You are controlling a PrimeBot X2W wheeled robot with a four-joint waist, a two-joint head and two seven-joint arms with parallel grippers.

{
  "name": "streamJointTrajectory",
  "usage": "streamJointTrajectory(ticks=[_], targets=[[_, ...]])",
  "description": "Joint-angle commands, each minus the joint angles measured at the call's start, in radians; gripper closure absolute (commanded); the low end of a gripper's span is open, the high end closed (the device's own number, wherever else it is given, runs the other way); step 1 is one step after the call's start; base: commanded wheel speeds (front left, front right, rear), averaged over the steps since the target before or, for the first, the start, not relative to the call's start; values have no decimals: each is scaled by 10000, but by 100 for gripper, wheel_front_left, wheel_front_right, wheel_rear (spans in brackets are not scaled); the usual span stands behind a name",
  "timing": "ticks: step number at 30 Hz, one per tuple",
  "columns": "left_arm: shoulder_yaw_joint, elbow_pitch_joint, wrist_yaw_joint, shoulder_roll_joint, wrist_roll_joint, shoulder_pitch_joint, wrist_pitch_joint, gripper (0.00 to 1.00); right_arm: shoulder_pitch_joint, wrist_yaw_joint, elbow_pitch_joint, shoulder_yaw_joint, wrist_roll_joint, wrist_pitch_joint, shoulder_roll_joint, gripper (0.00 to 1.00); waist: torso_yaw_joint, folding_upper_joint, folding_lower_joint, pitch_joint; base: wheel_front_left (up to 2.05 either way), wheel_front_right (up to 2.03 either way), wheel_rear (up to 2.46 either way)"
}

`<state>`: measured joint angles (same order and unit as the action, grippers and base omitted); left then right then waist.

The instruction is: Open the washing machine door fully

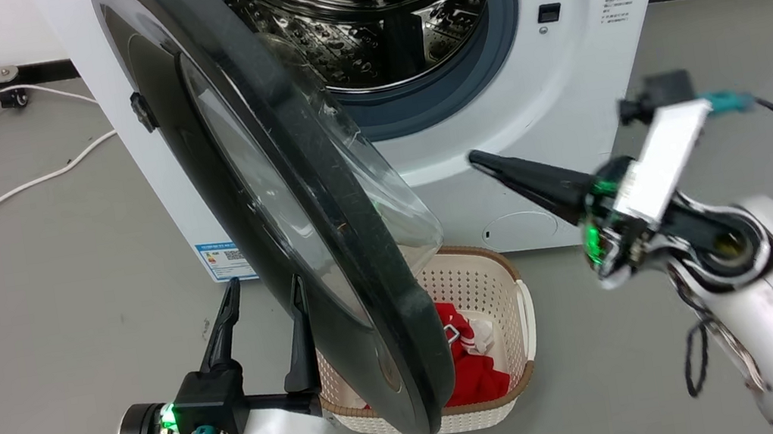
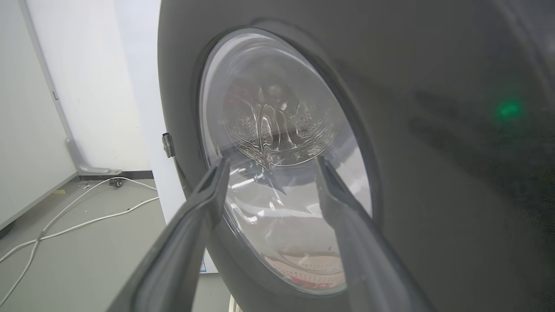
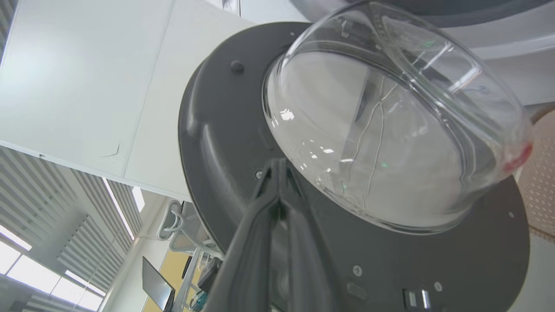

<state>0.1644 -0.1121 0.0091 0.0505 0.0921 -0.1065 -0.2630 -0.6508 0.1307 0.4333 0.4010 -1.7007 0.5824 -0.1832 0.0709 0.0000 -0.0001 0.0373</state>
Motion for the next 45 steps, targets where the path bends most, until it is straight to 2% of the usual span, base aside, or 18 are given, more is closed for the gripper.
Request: streamJointTrajectory(ticks=[1, 2, 3, 4, 6, 13, 18, 21, 26, 30, 33, 34, 38, 45], targets=[[-27, 25, 18, -4, -21, 111, -27, 0, 457, 0, -278, -164, -48, -278, -102, 100, -24, 0, 1, -30, 0, 0, 0], [-49, 30, 8, -4, -29, 144, -27, 0, 829, 0, -596, -354, 9, -630, -209, 100, -36, 0, 1, -50, 0, 0, 0], [-74, 27, 6, -4, -45, 175, -27, 0, 1236, 0, -881, -550, 26, -979, -283, 91, -51, 0, 1, -81, 0, 0, 0], [-96, 36, 4, -4, -62, 204, -27, 0, 1643, 0, -1152, -735, 60, -1330, -351, 63, -65, 0, 1, -105, 0, 0, 0], [-152, 59, -5, -4, -102, 238, -27, 0, 2431, 0, -1692, -1028, 232, -2041, -460, 0, -97, 0, 1, -143, 0, 0, 0], [-300, 13, -92, -3, -154, 427, -27, 0, 4920, 0, -2745, -1797, 1366, -4824, -388, 0, -136, 0, 1, -366, 0, 0, 0], [-424, 44, -117, -4, -173, 552, -27, 0, 6050, 0, -2583, -1946, 3561, -6978, -324, 0, -188, 0, 1, -424, 0, 0, 0], [-503, 42, -118, -4, -170, 605, -27, 0, 6407, 0, -2157, -2326, 5442, -8007, -302, 0, -237, 0, 1, -425, 0, 0, 0], [-608, 54, -77, -6, -174, 632, -27, 0, 6597, 0, -2010, -3950, 9403, -8443, 295, 0, -306, 0, 1, -447, 0, 0, 0], [-643, 85, -66, -4, -184, 626, -27, 0, 6747, -1, -2977, -5149, 12571, -8470, 935, 0, -337, 0, 1, -444, 0, 0, 0], [-695, 111, -62, -4, -210, 611, -27, 0, 6878, -1, -3989, -5402, 14420, -8465, 1204, 0, -357, 0, 1, -420, 0, 0, 0], [-749, 130, -72, -4, -241, 583, -27, 0, 7103, -1, -4803, -5289, 15975, -8431, 1301, 0, -365, 0, 1, -384, 0, 0, 0], [-805, 156, -87, -4, -280, 540, -27, 0, 7380, -3, -5333, -5008, 16989, -8133, 1336, 0, -379, 0, 1, -321, 0, 0, 0], [-871, 182, -129, -4, -335, 469, -27, 0, 7429, -1, -4983, -4810, 16398, -8016, 1338, 0, -427, 0, 1, -228, 0, 0, 0]])
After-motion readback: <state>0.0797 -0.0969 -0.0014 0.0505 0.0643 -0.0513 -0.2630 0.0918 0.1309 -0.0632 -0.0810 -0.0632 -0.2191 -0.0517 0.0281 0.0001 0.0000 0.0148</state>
